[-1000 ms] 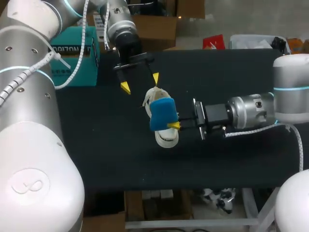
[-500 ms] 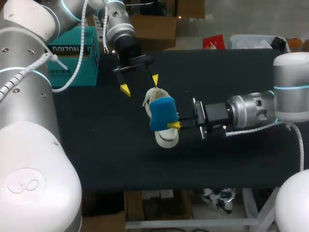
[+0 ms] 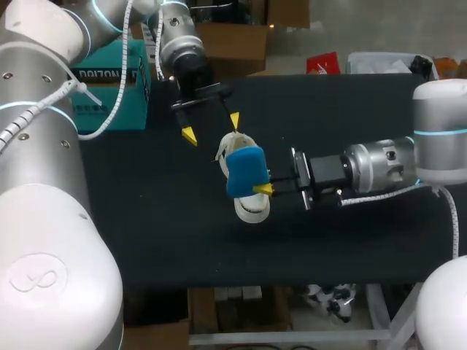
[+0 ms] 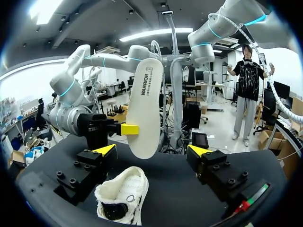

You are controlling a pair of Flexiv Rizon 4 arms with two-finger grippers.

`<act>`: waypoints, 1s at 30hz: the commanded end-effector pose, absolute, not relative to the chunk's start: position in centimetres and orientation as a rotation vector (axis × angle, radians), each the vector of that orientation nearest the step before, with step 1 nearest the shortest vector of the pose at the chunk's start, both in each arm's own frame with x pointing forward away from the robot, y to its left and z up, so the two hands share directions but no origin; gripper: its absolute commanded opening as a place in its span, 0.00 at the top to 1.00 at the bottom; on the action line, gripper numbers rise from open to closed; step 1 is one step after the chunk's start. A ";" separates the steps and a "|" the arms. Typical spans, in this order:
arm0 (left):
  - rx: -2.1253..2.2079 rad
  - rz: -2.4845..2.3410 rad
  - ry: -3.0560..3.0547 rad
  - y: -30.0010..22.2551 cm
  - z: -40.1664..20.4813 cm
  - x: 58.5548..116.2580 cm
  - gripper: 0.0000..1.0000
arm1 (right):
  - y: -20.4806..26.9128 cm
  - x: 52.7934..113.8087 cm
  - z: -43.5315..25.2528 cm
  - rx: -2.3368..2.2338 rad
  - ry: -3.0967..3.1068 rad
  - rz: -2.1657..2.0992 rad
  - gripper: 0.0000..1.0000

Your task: Open the shoe tongue, take the insole out of the shoe, put the insole back into the shoe, and pack the shoe into the shoebox

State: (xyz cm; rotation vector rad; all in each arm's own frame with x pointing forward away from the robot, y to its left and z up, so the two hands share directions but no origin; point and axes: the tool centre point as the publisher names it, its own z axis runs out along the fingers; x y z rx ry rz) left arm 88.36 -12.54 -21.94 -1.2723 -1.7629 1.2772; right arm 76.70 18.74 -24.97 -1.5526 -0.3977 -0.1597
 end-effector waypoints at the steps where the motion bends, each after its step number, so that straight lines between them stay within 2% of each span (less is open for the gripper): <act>1: -1.257 1.295 -1.734 -12.6 -22.3 89.0 0.00 | 18.7 76.7 -25.0 -1.553 -0.397 -0.158 1.00; 8: -1.233 1.311 -1.760 -12.8 -22.3 88.8 0.00 | 18.7 76.7 -25.0 -1.553 -0.397 -0.158 1.00; 14: -1.131 1.519 -1.963 -12.8 -22.6 86.0 0.00 | 19.2 76.2 -24.2 -1.607 -0.323 -0.228 1.00; 30: -0.918 1.697 -2.545 -13.6 -22.6 79.4 0.00 | 20.2 76.0 -24.3 -1.659 -0.269 -0.380 1.00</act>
